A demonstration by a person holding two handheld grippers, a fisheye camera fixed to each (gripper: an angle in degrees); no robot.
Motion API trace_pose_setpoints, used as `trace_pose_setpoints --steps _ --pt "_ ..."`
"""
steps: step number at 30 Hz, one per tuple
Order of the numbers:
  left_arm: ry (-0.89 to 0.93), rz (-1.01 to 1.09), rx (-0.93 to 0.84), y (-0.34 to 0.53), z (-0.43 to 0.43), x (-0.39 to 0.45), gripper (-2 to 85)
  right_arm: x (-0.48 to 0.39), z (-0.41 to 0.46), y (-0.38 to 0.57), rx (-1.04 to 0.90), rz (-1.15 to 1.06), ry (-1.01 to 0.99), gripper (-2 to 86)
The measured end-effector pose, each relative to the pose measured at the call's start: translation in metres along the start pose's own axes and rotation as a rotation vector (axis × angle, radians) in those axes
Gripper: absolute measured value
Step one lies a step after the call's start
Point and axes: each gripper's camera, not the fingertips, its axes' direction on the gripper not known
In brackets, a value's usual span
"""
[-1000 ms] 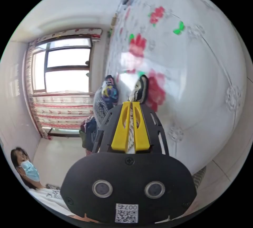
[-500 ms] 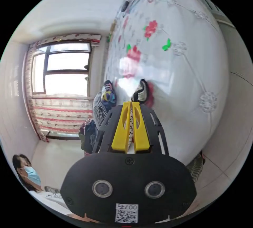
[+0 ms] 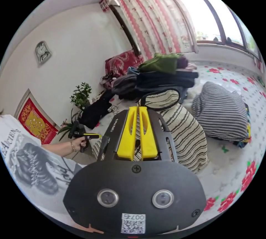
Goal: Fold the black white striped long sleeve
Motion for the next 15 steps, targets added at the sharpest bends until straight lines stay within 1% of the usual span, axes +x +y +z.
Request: trace_pose_setpoints --steps 1,2,4,7,8,10,12,15 --pt "0.002 -0.011 0.005 0.000 -0.002 -0.008 -1.0 -0.021 0.049 0.008 -0.031 -0.010 -0.013 2.5" --pt "0.001 -0.033 0.014 0.001 -0.007 -0.025 -0.9 -0.030 0.074 0.013 -0.059 -0.008 -0.021 2.9" --pt "0.010 -0.069 0.036 0.002 -0.012 -0.051 -0.9 -0.045 0.171 0.042 -0.277 0.048 -0.110 4.3" --pt "0.023 -0.146 0.091 0.003 -0.022 -0.098 -0.6 -0.041 0.235 0.084 -0.463 0.178 -0.214 5.0" --pt "0.027 -0.171 0.100 0.001 -0.023 -0.117 -0.2 -0.039 0.239 0.090 -0.482 0.187 -0.214 5.1" --pt "0.030 -0.203 0.106 -0.006 -0.021 -0.143 0.9 -0.031 0.237 0.101 -0.504 0.188 -0.149 5.5" --pt "0.045 -0.237 0.105 -0.023 -0.014 -0.173 3.6 -0.019 0.227 0.107 -0.503 0.209 -0.104 5.6" --pt "0.104 -0.283 0.143 -0.060 -0.008 -0.208 5.6 0.005 0.203 0.129 -0.486 0.308 -0.028 5.3"
